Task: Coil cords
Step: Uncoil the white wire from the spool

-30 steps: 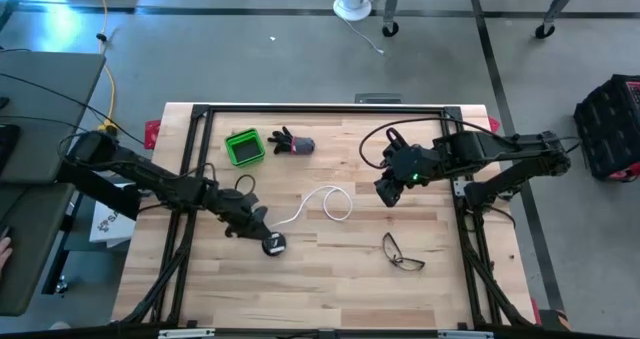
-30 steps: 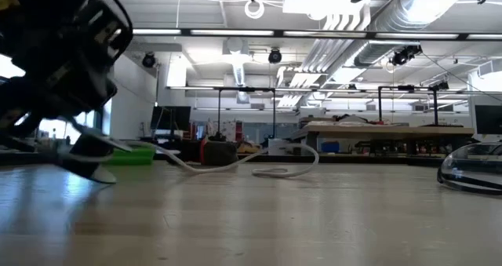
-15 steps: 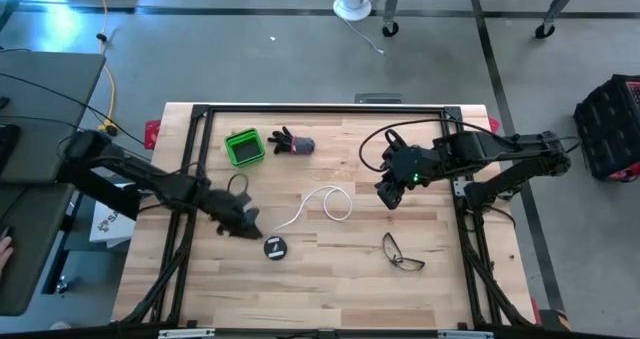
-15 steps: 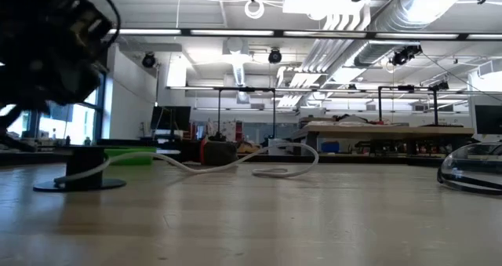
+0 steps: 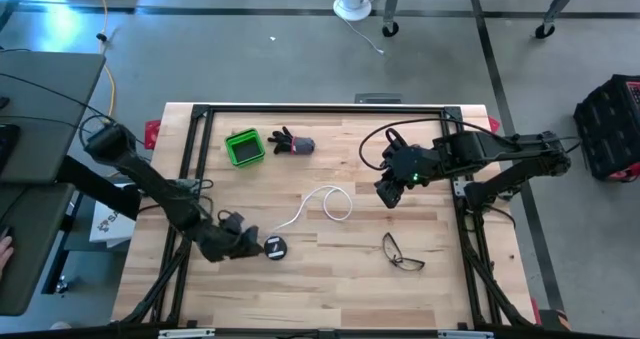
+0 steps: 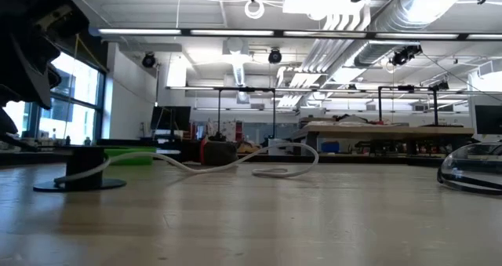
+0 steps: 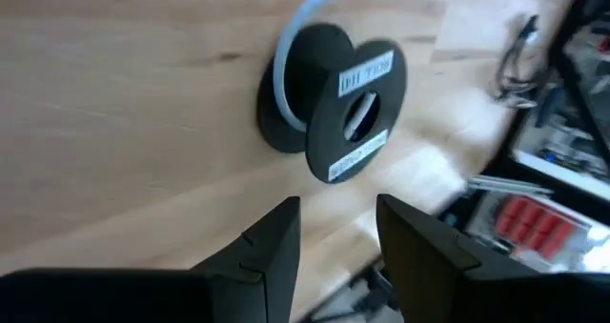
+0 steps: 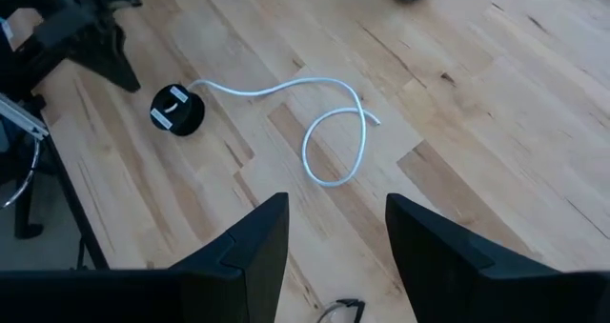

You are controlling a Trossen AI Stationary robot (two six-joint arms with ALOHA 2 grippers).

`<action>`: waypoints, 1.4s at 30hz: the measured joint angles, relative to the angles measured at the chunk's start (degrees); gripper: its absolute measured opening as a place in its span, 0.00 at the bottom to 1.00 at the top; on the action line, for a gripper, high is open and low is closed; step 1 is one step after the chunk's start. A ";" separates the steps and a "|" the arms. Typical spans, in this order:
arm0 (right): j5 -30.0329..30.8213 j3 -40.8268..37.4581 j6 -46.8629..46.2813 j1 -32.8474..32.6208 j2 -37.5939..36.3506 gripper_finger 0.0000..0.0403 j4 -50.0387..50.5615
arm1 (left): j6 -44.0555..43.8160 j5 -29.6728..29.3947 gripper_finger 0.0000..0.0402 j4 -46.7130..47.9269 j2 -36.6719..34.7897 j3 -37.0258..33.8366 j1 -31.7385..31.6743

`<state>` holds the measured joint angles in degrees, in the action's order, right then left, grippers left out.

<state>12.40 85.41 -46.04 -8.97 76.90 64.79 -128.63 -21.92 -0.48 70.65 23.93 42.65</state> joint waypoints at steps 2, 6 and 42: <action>0.00 0.00 -0.19 0.00 0.00 0.43 -0.02 | 0.14 0.11 0.33 0.25 3.47 1.88 -0.77; -0.53 0.00 -0.09 0.00 0.00 0.43 -0.10 | -0.17 -0.24 0.33 0.35 6.07 2.86 -2.79; -1.01 0.02 0.90 0.00 0.00 0.43 -0.39 | 0.72 -2.98 0.24 -6.11 10.69 3.17 -6.37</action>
<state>11.40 85.43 -45.15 -8.97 76.90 64.40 -127.90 -24.90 -6.59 81.34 27.09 36.27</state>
